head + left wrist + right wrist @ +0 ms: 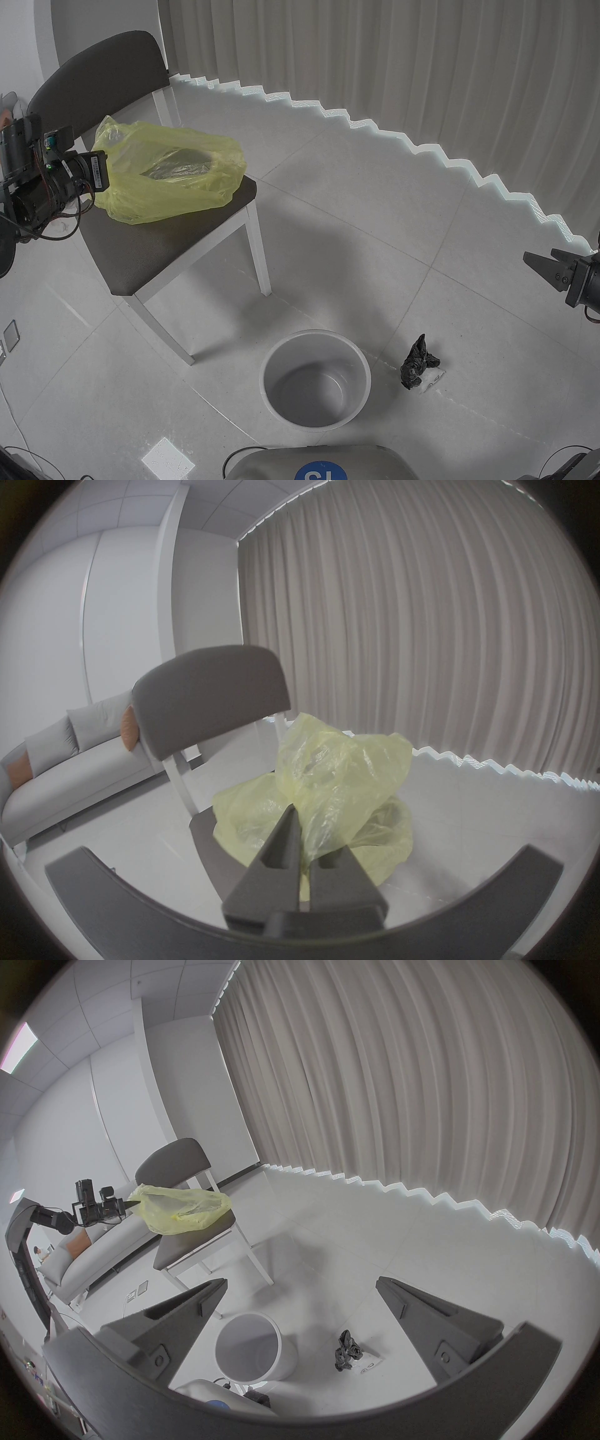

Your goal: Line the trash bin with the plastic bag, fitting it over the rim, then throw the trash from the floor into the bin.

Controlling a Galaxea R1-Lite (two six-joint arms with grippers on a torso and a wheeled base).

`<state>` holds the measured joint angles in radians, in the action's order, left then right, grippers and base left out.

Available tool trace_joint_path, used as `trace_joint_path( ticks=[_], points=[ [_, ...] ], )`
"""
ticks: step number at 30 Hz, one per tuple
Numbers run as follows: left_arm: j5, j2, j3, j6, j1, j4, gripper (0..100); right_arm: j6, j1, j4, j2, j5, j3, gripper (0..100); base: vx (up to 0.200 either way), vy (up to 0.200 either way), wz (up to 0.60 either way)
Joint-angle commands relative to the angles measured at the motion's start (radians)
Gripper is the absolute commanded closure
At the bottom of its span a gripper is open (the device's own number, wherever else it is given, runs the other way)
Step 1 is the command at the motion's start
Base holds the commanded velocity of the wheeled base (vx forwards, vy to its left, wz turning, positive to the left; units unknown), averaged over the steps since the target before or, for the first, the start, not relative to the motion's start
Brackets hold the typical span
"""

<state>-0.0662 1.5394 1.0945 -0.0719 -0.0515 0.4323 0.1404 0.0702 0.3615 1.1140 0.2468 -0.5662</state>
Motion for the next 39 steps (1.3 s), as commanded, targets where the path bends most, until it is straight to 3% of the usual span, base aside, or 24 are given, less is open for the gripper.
trace_joint_path(
  ticks=[1,9,15,30,39],
  points=[
    [-0.003,-0.111,0.001,-0.014,-0.068,-0.043,100,-0.001,0.014,0.007,-0.007,0.000,0.011,0,0.000,0.000,0.00],
    [-0.001,-0.182,-0.008,-0.026,-0.133,-0.063,100,-0.001,0.046,0.011,-0.007,0.000,0.032,0,0.000,0.000,0.00],
    [-0.003,-0.260,-0.042,-0.025,-0.246,-0.089,100,0.011,0.094,0.013,-0.007,-0.003,0.048,0,0.000,0.000,0.00],
    [0.026,-0.355,-0.087,-0.023,-0.380,-0.150,100,0.047,0.253,0.100,-0.013,-0.018,0.066,0,0.000,0.000,0.00],
    [0.026,-0.352,-0.081,-0.011,-0.426,-0.144,100,0.045,0.381,0.102,0.081,-0.121,0.035,0,0.000,0.000,0.00]
  ],
)
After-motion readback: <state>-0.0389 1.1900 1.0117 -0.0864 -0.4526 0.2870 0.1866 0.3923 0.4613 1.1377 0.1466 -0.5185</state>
